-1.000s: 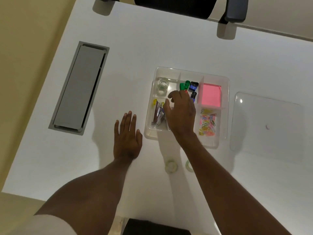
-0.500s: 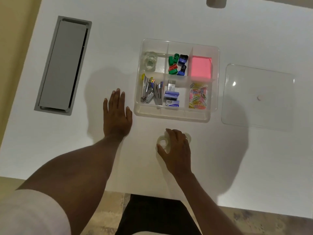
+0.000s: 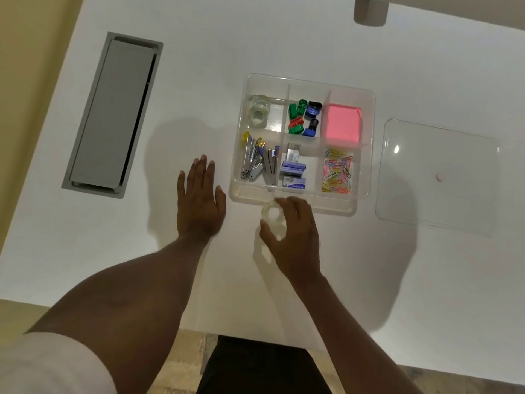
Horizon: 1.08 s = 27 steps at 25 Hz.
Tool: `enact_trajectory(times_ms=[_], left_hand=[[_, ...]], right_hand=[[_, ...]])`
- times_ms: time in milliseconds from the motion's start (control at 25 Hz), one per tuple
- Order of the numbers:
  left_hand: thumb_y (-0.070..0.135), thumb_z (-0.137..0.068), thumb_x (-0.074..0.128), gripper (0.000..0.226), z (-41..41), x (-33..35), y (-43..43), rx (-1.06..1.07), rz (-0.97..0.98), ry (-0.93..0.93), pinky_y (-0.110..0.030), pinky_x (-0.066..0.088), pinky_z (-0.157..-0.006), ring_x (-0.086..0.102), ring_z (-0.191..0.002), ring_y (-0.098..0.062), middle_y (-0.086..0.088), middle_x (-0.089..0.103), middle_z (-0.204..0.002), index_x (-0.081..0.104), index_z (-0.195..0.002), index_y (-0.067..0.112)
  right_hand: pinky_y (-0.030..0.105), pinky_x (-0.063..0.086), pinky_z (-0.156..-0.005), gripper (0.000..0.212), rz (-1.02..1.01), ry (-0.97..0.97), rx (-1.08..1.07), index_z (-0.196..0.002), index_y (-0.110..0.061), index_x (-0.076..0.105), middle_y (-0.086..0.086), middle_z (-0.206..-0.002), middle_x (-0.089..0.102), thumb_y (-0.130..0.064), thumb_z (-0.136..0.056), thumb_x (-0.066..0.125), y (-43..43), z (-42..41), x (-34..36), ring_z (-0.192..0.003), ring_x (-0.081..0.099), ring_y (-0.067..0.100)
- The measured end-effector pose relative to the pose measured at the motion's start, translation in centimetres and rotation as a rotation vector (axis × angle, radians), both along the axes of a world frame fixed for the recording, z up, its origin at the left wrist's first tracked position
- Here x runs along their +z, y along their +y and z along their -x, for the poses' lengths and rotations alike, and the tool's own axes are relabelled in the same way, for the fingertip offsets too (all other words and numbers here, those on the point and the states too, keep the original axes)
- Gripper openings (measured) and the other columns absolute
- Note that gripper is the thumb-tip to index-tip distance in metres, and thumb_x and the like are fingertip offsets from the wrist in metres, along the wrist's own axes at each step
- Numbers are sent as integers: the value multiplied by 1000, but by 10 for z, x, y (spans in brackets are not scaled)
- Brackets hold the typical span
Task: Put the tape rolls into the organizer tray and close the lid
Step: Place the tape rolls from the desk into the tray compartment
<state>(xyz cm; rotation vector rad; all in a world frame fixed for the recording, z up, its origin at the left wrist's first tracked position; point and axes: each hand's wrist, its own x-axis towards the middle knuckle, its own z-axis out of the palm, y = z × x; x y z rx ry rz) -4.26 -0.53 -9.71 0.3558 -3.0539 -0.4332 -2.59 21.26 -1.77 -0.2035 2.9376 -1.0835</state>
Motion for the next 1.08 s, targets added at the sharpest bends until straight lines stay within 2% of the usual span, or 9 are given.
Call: enact_trajectory(times_ms=[120,240,280,360,520,640,760,920,1080], left_hand=[[31,-108,38,62,1,-1,-1,-2,-1,6,-53,17,-135,19,-167,-22,-6,24,-178,27,-167,15],[32,-108,35,63,1,-3,-2,-4,-4,2,-52,16,-136,19,-167,-22,-5,22,-178,25,-168,17],[33,-108,34,63,1,-3,-2,-4,-3,-1,-52,16,-136,18,-167,-22,-5,22,-178,24,-168,17],[34,-108,33,63,1,-4,-2,-6,-3,-10,-53,17,-136,17,-167,-22,-5,21,-179,23,-168,18],[34,-108,33,63,0,-5,-3,-6,12,-21,-54,18,-135,17,-168,-22,-5,20,-179,22,-169,17],[35,-109,30,63,0,-7,-3,-8,14,-24,-53,17,-135,17,-168,-22,-5,19,-179,20,-169,18],[39,-110,24,63,1,-8,-4,-14,20,-36,-53,17,-136,16,-168,-22,-4,18,-179,17,-169,20],[40,-110,22,63,2,-10,-4,-12,14,-42,-54,17,-136,16,-168,-22,-4,18,-179,16,-169,20],[38,-109,26,64,3,-8,-4,-11,15,-49,-54,18,-135,16,-168,-23,-5,18,-179,17,-169,20]], right_hand=[[16,49,-94,48,128,31,3,-125,-8,61,9,-121,58,-25,-83,77,-12,57,19,-109,55,15],[0,40,-88,43,148,61,11,-122,-8,62,11,-122,53,-15,-83,77,-22,118,32,-104,48,5],[1,40,-86,41,136,68,21,-121,-9,61,11,-122,53,-12,-82,76,-25,137,34,-103,49,6],[14,46,-83,41,89,55,49,-120,-13,60,8,-121,54,-10,-81,73,-31,171,38,-101,54,12],[37,44,-93,41,-324,109,142,-123,-21,60,0,-121,65,-19,-84,73,-40,223,34,-114,56,25],[39,38,-95,42,-542,86,193,-124,-21,61,0,-117,69,-15,-85,71,-44,249,21,-116,54,27],[40,38,-94,39,-663,56,219,-121,-19,62,2,-109,71,-10,-84,68,-51,260,7,-114,53,28],[41,37,-92,34,-710,75,210,-117,-16,64,4,-103,72,-6,-84,64,-56,263,-2,-109,53,30],[41,36,-94,37,-707,82,207,-121,-17,62,3,-113,68,-7,-85,62,-53,261,0,-111,53,28]])
